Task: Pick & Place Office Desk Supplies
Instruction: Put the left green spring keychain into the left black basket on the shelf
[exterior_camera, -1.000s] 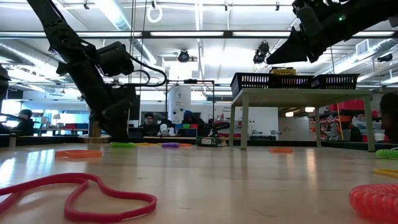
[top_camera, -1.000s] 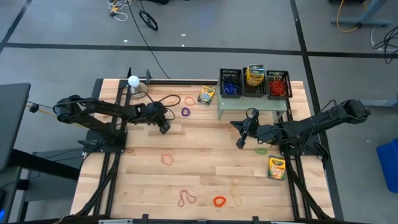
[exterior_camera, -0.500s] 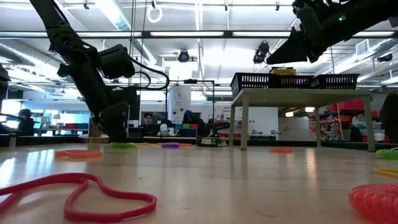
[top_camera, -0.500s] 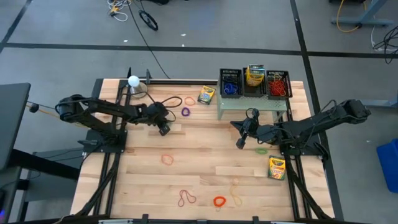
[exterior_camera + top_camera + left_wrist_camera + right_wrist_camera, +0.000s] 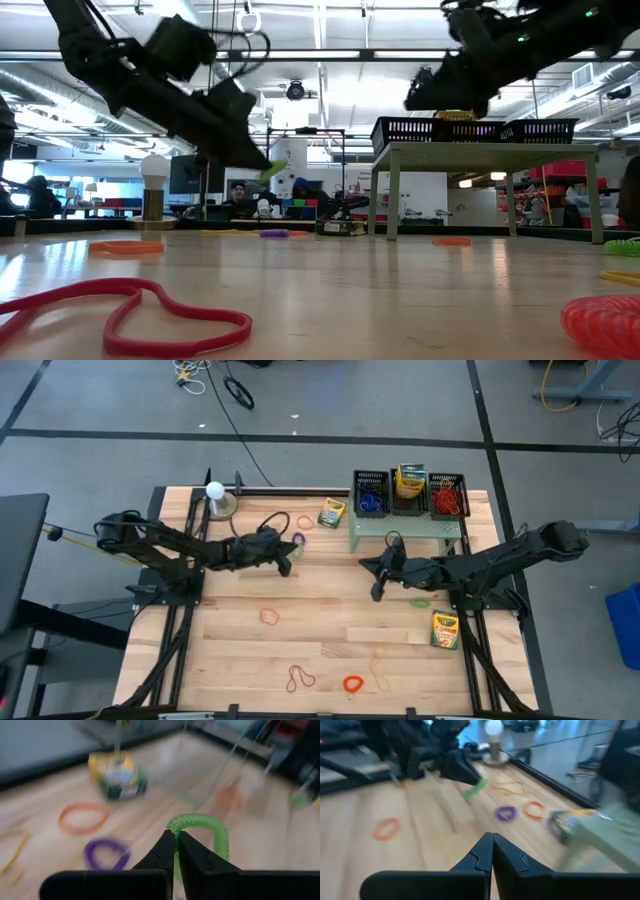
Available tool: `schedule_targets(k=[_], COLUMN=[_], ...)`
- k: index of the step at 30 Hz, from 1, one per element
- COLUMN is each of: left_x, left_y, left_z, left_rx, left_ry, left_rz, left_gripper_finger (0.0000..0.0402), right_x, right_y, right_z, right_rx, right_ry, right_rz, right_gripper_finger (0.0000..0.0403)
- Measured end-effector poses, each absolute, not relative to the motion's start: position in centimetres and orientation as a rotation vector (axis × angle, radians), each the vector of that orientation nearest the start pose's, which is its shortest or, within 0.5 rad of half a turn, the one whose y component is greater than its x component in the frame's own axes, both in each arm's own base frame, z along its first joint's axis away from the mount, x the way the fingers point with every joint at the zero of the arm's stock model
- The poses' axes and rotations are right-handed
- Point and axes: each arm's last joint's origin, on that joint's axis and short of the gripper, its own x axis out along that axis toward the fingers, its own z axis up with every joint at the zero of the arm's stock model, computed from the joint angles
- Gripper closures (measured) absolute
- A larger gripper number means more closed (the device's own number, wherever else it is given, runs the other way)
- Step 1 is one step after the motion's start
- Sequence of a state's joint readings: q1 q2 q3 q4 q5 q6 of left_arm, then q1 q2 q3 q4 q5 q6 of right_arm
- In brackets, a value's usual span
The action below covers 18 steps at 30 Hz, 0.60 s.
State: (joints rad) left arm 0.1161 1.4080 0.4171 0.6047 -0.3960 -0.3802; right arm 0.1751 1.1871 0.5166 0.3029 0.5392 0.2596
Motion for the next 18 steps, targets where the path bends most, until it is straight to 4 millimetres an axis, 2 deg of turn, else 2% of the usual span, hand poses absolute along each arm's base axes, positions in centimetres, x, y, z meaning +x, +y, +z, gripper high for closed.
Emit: schedule_targets(k=[5, 12, 18], left_x=[26.0, 28.8, 31.2], left_y=[1.4, -0.8, -1.9], left_z=[16.2, 16.8, 17.5], left_rx=[-0.290, -0.222, -0.129], left_ry=[0.129, 0.107, 0.104], left_rz=[0.504, 0.443, 0.407], left_gripper_finger=[0.0388, 0.0388, 0.0388], right_x=[25.7, 28.1, 30.0], right_y=[2.1, 1.5, 1.2], right_z=[20.4, 19.3, 18.7], right_rx=[0.258, 0.392, 0.442], right_ry=[0.194, 0.197, 0.210], right_rz=[-0.301, -0.280, -0.272], right_gripper_finger=[0.0338, 0.0254, 0.0235])
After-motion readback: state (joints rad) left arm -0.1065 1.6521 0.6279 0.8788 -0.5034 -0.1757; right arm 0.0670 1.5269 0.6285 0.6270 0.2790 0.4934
